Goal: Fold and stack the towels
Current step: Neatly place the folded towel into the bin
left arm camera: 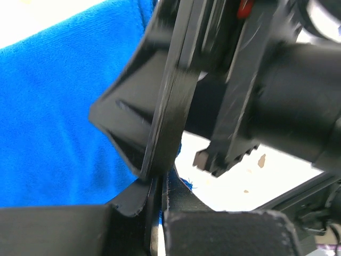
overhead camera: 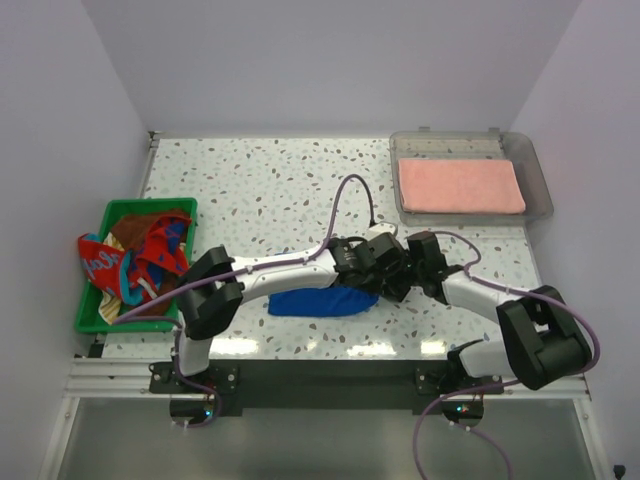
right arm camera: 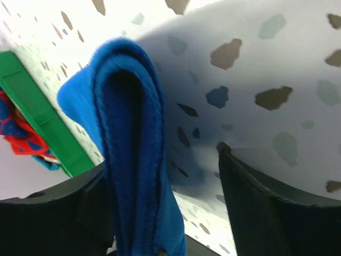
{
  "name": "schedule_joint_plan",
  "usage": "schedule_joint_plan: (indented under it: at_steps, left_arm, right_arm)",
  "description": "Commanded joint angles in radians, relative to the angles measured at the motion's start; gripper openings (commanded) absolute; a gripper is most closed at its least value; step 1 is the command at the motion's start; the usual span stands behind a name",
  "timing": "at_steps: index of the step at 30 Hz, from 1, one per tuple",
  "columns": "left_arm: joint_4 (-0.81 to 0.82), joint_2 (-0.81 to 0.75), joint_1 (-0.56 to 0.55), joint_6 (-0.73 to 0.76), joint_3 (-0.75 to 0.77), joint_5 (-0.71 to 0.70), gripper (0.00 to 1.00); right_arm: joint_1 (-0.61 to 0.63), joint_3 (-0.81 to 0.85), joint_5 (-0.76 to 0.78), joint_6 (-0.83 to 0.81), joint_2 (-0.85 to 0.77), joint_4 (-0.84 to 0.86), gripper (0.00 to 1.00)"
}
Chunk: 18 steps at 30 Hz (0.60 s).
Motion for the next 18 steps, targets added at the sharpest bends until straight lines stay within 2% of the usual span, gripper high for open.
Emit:
schedule_joint_plan:
  at_steps: [1,5,8,9,10,11,14,15,17,18]
  left_arm:
    - [0.029,0.031,0.001,-0.024,0.069,0.002,0.01]
    - [0.042,0.054,-0.001,-0.024,0.083,0.031,0.02]
    - [0.045,0.059,-0.001,-0.024,0.077,0.039,0.06]
    - [0.045,0.059,-0.001,-0.024,0.076,0.042,0.09]
    - [0.048,0.059,-0.001,-0.026,0.073,0.047,0.15]
    - [0.054,0.051,-0.001,-0.026,0.066,0.053,0.27]
    - [0.058,0.038,0.001,-0.024,0.065,0.059,0.40]
    - [0.058,0.024,0.004,-0.020,0.065,0.059,0.47]
    - [0.060,0.004,0.011,-0.015,0.059,0.059,0.55]
    - [0.065,-0.022,0.016,-0.015,0.047,0.062,0.64]
  right_arm:
    - [0.009,0.021,0.046,-0.048,-0.036,-0.109,0.70]
    - [0.009,0.046,0.048,-0.071,-0.031,-0.126,0.59]
    - [0.009,0.061,0.052,-0.086,-0.016,-0.135,0.45]
    - [0.009,0.066,0.055,-0.093,-0.011,-0.141,0.42]
    - [0.009,0.073,0.063,-0.099,-0.008,-0.147,0.33]
    - [0.008,0.081,0.068,-0.112,-0.006,-0.158,0.24]
    - [0.008,0.099,0.074,-0.151,0.001,-0.193,0.12]
    - [0.008,0.107,0.074,-0.162,0.004,-0.202,0.07]
    - [0.008,0.139,0.084,-0.209,0.013,-0.244,0.02]
    - [0.008,0.151,0.092,-0.232,0.020,-0.256,0.00]
